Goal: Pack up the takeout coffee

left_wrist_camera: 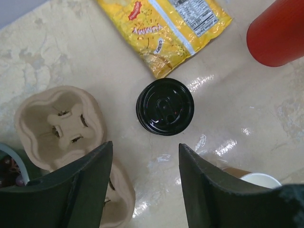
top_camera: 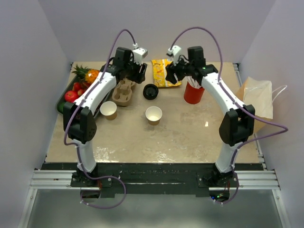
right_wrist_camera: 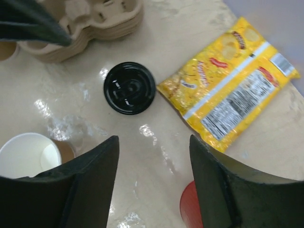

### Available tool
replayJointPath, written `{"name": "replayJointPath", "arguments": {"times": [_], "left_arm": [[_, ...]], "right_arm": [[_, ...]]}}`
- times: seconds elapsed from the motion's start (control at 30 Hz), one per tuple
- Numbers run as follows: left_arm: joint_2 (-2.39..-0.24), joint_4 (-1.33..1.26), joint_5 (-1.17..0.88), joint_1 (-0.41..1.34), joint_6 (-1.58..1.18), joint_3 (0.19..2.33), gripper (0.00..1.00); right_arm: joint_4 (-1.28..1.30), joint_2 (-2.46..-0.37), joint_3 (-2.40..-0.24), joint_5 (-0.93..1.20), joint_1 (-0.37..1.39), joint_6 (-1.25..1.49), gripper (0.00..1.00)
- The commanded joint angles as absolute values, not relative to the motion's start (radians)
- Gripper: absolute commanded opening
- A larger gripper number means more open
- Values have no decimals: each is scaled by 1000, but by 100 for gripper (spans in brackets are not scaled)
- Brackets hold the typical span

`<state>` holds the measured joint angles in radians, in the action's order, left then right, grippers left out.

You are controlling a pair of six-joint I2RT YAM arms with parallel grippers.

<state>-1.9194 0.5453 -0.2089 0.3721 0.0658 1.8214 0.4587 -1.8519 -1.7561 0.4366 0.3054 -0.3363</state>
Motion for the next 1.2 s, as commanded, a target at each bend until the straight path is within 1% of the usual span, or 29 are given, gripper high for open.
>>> {"name": "replayJointPath", "arguments": {"times": [0.0,0.07,0.13,0.17,0.27,0.33,0.37,0.43,0.53,0.63,0.73,0.93,1.17], "left_arm": [[-1905,520,-198,302,-34,1871,62],[-1873,525,-248,243,-46,1849,62],[-1826,529,-296,200,-77,1824,62],[-1803,522,-334,160,-84,1780,62],[-1717,514,-356,108,-84,1694,62],[-1671,517,-364,97,-57,1661,62],[-1657,523,-374,92,-48,1642,62],[-1629,526,-380,92,-20,1625,62],[-1602,518,-384,92,-5,1598,62],[-1588,518,-376,92,-6,1585,62],[-1580,523,-368,92,29,1574,62],[-1577,528,-368,92,37,1559,62],[-1591,528,-367,92,43,1563,61]], "right_arm": [[535,-1940,-1874,482,396,-616,61],[616,-2033,-1940,520,399,-662,55],[701,-2087,-2025,534,405,-765,50],[710,-2104,-2037,541,406,-797,49],[707,-2129,-2020,549,417,-929,50],[735,-2157,-2031,549,423,-1011,53],[756,-2172,-2043,548,425,-1040,57],[834,-2207,-2082,545,434,-1132,59],[845,-2207,-2059,526,448,-1216,59],[822,-2200,-2019,512,460,-1276,59],[837,-2220,-2026,508,468,-1322,59],[873,-2264,-2059,511,483,-1396,54],[861,-2289,-2063,500,502,-1416,50]]}}
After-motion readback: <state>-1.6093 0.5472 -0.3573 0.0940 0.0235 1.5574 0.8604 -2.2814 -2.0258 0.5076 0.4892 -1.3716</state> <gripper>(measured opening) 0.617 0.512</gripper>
